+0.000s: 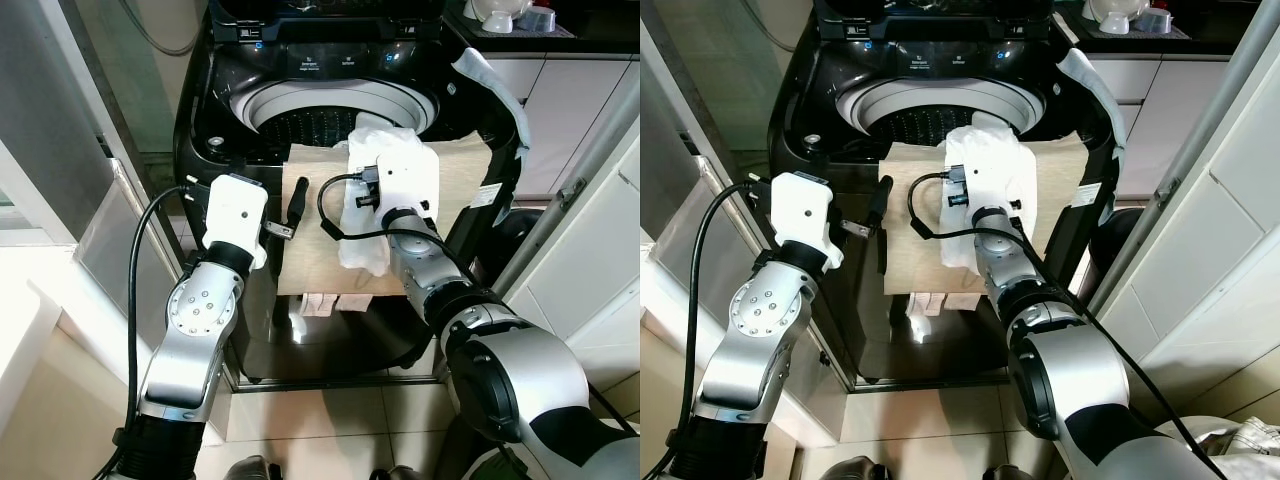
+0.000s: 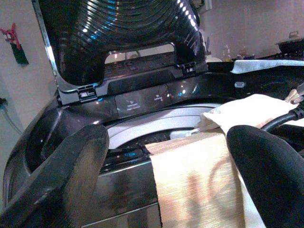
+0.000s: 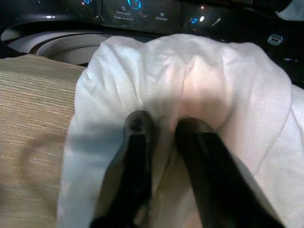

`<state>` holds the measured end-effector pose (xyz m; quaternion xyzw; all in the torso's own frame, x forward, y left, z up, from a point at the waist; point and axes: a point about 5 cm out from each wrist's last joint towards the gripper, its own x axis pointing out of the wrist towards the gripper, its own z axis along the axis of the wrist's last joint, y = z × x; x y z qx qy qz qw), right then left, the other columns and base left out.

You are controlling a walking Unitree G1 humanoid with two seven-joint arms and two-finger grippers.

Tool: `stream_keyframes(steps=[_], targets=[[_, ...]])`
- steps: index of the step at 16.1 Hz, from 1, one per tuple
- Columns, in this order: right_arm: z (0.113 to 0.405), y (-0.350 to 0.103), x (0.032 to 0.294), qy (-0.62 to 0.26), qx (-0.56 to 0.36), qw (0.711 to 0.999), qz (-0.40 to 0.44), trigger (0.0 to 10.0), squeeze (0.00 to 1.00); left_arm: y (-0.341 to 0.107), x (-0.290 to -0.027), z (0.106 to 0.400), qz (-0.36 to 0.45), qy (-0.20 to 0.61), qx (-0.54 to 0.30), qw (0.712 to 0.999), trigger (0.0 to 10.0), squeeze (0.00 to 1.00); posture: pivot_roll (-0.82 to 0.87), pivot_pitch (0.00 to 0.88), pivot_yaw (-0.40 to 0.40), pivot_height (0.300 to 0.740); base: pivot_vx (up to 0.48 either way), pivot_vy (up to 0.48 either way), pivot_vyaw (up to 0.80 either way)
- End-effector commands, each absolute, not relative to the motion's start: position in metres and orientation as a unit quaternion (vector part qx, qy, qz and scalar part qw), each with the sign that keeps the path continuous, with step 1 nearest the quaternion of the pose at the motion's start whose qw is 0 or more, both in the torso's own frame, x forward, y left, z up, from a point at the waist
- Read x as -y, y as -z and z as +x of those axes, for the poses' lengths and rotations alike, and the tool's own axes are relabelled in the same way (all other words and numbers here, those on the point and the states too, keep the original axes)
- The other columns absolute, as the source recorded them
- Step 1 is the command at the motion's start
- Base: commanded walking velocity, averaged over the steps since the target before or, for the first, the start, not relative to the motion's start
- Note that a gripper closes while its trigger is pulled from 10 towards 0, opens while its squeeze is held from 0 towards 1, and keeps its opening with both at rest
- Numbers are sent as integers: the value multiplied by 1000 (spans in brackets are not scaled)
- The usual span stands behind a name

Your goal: Clothes washing

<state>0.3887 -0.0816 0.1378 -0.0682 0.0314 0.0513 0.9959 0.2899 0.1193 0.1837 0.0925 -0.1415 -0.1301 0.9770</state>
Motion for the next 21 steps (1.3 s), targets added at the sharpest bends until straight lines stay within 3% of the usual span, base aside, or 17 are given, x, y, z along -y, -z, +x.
stream_keyframes(steps=[1,16,21], targets=[[389,-134,86,-46,-47,996,-63,0,0,-187,-120,288,95,132,145,976,10000,0,106,0,25,740,0,0,0],[395,-148,91,-46,-28,997,-56,0,0,-185,-113,290,92,142,143,975,10000,0,86,0,23,740,0,0,0],[414,-256,83,-53,167,984,-38,0,0,-185,-112,292,93,144,144,975,10000,0,76,0,22,740,0,0,0]])
